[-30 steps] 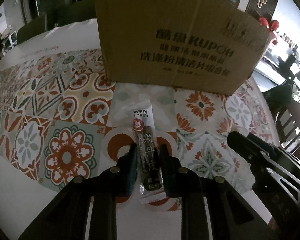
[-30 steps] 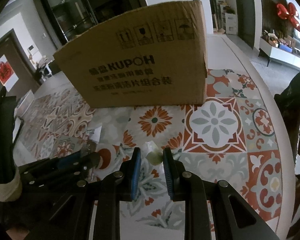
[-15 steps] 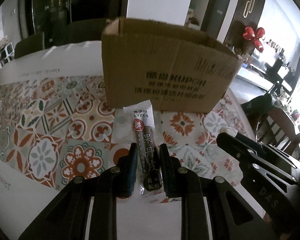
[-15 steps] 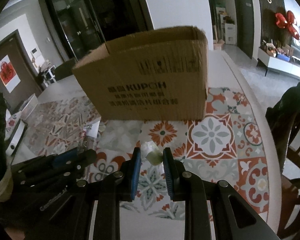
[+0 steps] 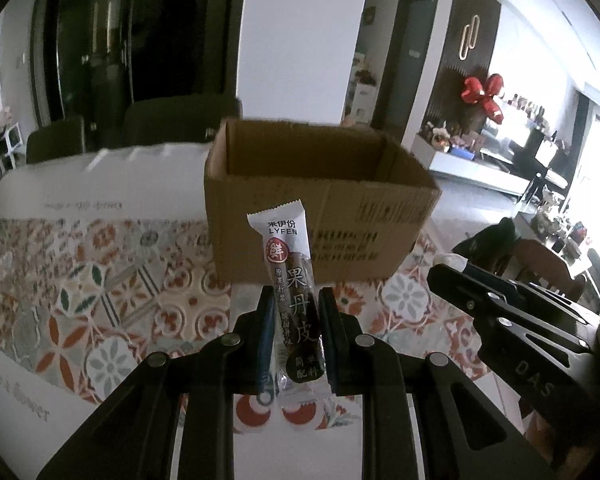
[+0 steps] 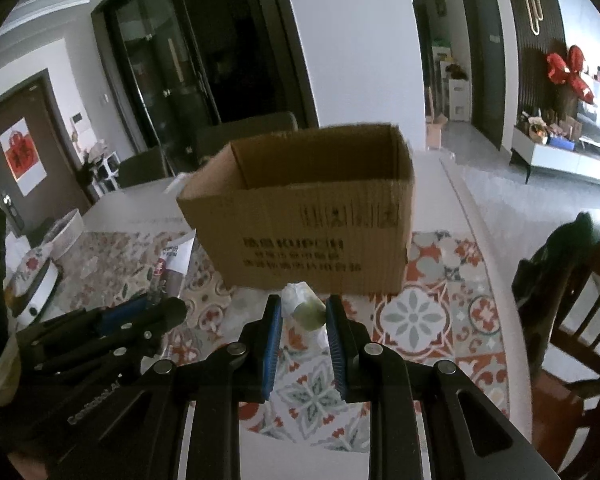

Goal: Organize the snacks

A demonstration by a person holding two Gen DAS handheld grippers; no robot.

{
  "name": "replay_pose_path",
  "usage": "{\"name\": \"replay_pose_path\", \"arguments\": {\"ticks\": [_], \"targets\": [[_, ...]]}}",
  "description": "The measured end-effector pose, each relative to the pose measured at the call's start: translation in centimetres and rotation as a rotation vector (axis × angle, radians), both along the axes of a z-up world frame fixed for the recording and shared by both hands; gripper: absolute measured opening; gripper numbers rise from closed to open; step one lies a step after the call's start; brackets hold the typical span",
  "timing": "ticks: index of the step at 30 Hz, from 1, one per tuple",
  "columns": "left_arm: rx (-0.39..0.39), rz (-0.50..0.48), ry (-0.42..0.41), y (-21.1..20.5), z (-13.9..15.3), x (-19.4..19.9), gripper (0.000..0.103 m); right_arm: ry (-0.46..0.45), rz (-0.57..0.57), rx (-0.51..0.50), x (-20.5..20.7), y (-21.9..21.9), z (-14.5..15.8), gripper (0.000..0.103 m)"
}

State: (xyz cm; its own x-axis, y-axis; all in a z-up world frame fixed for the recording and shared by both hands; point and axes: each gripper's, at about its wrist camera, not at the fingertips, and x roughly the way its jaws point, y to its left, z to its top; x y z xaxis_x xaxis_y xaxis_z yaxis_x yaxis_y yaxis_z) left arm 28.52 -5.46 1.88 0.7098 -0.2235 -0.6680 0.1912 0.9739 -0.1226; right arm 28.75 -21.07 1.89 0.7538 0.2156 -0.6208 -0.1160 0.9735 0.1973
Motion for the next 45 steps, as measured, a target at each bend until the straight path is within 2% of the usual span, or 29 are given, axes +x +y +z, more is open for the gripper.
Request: {"name": "replay_pose_path", "arguments": {"ticks": [7,15,24,35,37,39,40,42,43,45], "targets": [[0.031,-0.020,-0.082,-0.2,2.9,1.2,0.022,-0.059,-0.009,-0.004,0.9,-0.2,2.5,0.024],[0.044,-0.041,-0.125,-0.5,4.8,3.9,0.022,-0.122,-0.021,-0.010,2.8,-0.9,5.0,0.024],[0.065,-0.049,-0.113,-1.0,4.8,8.4,0.022,-0.145,-0.017,-0.028,6.6,-0.7,5.9,0.024],[0.098,-0.052,-0.074,-2.2,3.0,13.3,0.023,-0.118,-0.020,-0.034,11.2,-1.6,4.3,0.024],[0.109,-0.043,-0.073,-2.2,2.7,14.1,0.029,-0.115,-0.025,-0.044,11.9,-1.6,4.1,0.024],[0.106,-0.033,-0.075,-2.0,2.6,14.4,0.060,-0.102,-0.036,-0.053,12.5,-1.7,3.7,0.026],[0.110,-0.017,-0.081,-1.9,2.6,14.4,0.064,-0.087,-0.043,-0.060,12.8,-1.5,3.6,0.035],[0.114,0.005,-0.097,-1.7,2.6,14.0,0.067,-0.067,-0.077,-0.070,12.9,-1.8,3.2,0.051],[0.118,0.011,-0.101,-1.6,2.6,13.8,0.068,-0.072,-0.089,-0.069,12.6,-2.0,3.1,0.051],[0.128,0.024,-0.113,-1.3,2.5,13.1,0.077,-0.068,-0.103,-0.073,12.2,-2.3,2.9,0.051]]}}
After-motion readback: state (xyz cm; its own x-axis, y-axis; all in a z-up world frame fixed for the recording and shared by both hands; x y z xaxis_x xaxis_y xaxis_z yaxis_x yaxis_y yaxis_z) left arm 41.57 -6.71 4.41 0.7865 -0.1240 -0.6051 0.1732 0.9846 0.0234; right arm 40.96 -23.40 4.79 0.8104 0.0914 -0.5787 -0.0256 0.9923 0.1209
